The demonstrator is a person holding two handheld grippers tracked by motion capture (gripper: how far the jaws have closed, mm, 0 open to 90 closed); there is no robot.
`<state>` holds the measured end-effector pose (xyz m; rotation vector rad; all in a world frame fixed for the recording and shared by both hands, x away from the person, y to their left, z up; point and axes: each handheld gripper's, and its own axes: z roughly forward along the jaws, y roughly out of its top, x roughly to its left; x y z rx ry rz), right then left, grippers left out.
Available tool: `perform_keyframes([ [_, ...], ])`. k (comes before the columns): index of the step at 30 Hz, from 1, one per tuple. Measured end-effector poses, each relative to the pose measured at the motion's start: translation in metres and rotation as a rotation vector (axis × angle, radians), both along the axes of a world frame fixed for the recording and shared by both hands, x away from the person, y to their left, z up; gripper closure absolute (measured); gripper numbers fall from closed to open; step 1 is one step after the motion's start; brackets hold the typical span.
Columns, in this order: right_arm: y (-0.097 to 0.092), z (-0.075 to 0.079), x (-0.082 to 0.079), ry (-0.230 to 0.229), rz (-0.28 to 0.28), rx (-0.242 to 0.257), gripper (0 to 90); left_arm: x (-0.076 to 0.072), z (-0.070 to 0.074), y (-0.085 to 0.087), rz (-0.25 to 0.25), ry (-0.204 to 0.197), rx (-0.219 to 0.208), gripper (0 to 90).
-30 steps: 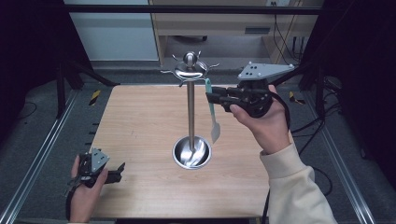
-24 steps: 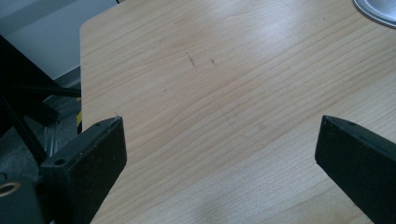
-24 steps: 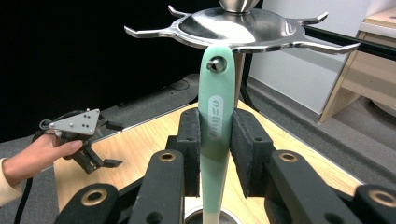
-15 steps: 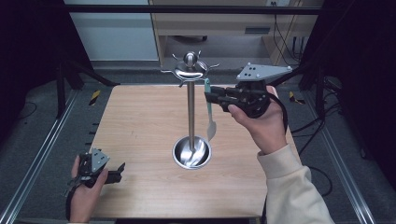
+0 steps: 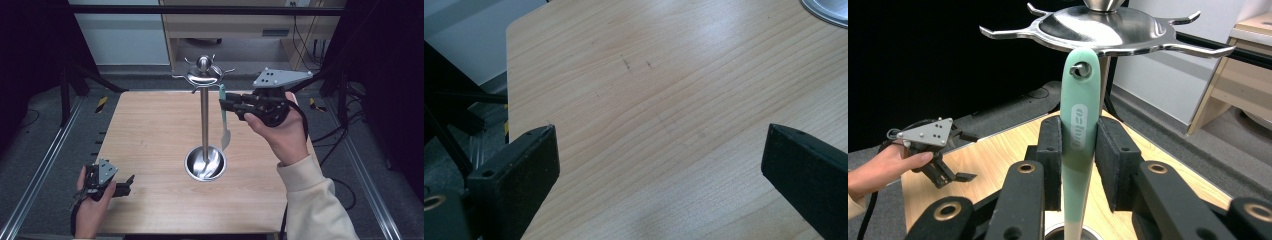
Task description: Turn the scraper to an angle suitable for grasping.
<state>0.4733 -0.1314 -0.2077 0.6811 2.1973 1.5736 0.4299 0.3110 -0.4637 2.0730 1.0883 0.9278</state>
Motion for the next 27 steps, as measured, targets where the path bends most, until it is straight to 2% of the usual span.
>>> perform_keyframes([
  [6,0.0,0.001,-0.001,-0.001,-0.004,-0.014,69.8,0.0,0.0,0.0,-0.002,0.002,0.0,1.9],
  [10,-0.002,0.001,-0.003,-0.002,-0.017,-0.009,64.2,0.0,0.0,0.0,0.0,0.001,-0.002,1.9],
  [18,-0.009,0.002,-0.009,-0.004,-0.055,0.0,48.0,0.0,0.0,0.0,0.003,-0.002,-0.005,1.9],
  [19,-0.012,0.002,-0.011,-0.011,-0.065,0.001,44.3,0.0,0.0,0.0,0.003,-0.002,-0.005,1.9],
  [24,-0.018,0.002,-0.014,-0.026,-0.09,0.011,39.3,0.0,-0.001,-0.001,-0.002,0.002,0.0,1.9],
  [27,-0.022,0.001,-0.016,-0.039,-0.115,0.024,31.4,0.001,-0.001,0.0,-0.001,0.003,0.0,1.8],
])
